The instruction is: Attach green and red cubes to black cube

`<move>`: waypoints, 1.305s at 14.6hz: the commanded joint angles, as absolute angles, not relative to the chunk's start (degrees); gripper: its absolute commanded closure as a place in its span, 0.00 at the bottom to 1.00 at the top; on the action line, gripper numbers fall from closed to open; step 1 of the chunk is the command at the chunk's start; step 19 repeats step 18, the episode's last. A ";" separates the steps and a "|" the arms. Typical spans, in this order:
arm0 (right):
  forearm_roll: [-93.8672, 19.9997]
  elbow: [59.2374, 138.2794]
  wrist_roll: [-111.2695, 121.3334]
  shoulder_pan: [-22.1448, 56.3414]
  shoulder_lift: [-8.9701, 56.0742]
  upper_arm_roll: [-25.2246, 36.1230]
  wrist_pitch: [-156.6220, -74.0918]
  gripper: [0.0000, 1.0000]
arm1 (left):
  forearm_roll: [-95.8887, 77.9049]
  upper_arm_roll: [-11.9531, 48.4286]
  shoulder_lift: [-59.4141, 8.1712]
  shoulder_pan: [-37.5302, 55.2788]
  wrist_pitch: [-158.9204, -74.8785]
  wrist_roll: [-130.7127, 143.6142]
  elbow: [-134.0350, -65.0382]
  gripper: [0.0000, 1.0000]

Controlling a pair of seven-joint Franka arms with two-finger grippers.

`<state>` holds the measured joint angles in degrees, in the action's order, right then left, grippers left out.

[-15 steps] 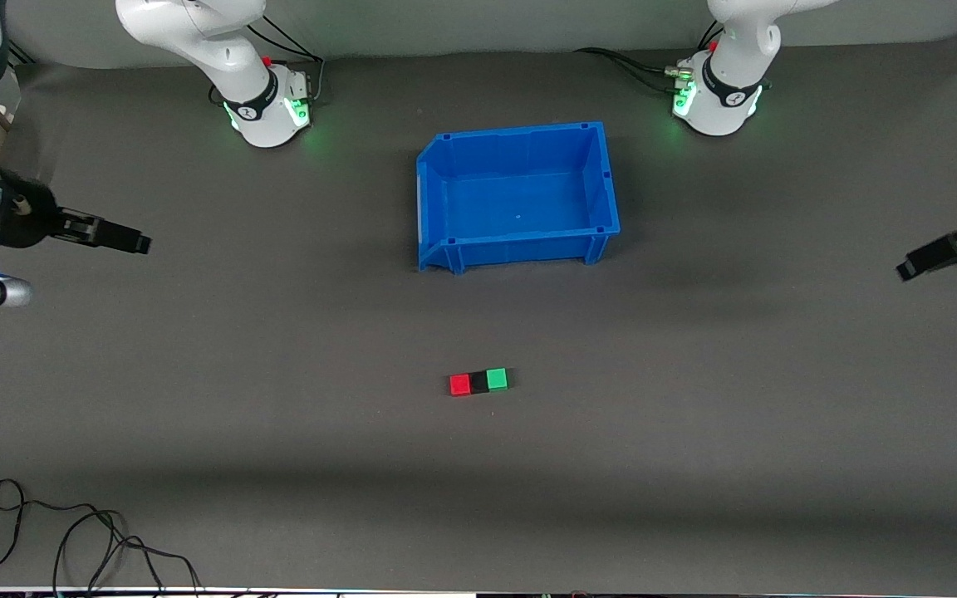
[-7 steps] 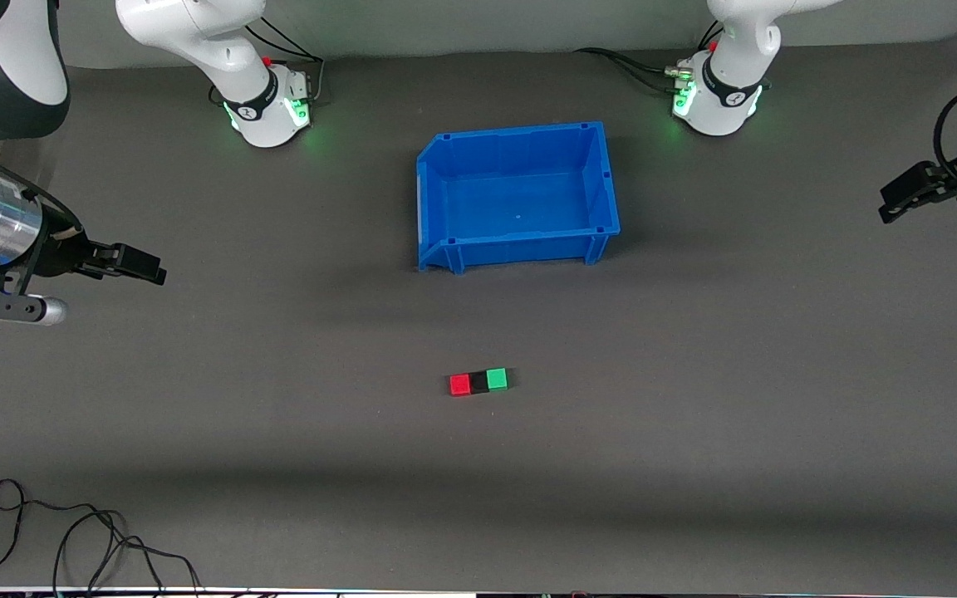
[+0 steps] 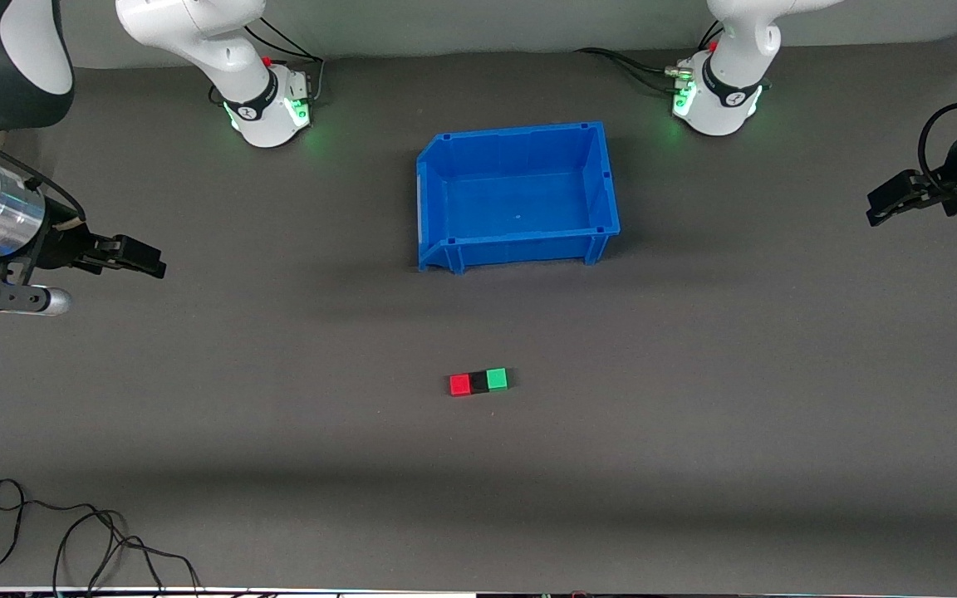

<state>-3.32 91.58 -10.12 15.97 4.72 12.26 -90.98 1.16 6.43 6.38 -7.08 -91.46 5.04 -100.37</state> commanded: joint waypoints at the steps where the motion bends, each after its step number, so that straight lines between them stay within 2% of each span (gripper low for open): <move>1: -1.93 92.99 -8.35 15.74 3.43 12.22 -91.85 0.00 | 0.88 -3.56 6.24 4.09 -91.67 4.57 -99.68 0.00; 2: -1.93 92.99 -8.09 13.64 3.25 11.35 -91.85 0.00 | 0.97 -5.00 6.07 5.52 -91.50 4.22 -99.58 0.00; 5: -1.93 92.99 -6.61 3.28 2.64 2.40 -91.76 0.00 | 1.14 -5.01 5.72 5.54 -91.76 4.22 -99.49 0.00; 6: -1.93 92.81 -4.76 1.69 2.64 1.16 -91.67 0.00 | 1.14 -5.01 5.10 5.54 -91.67 4.39 -99.23 0.00; 11: -2.46 92.64 -3.95 -0.70 -0.17 0.53 -91.58 0.00 | 1.76 -5.27 0.97 5.45 -90.36 4.30 -93.35 0.00; 19: -2.02 92.46 -4.04 -0.35 -0.09 -1.41 -90.53 0.00 | 2.54 -4.92 0.79 5.62 -90.18 -0.09 -90.98 0.00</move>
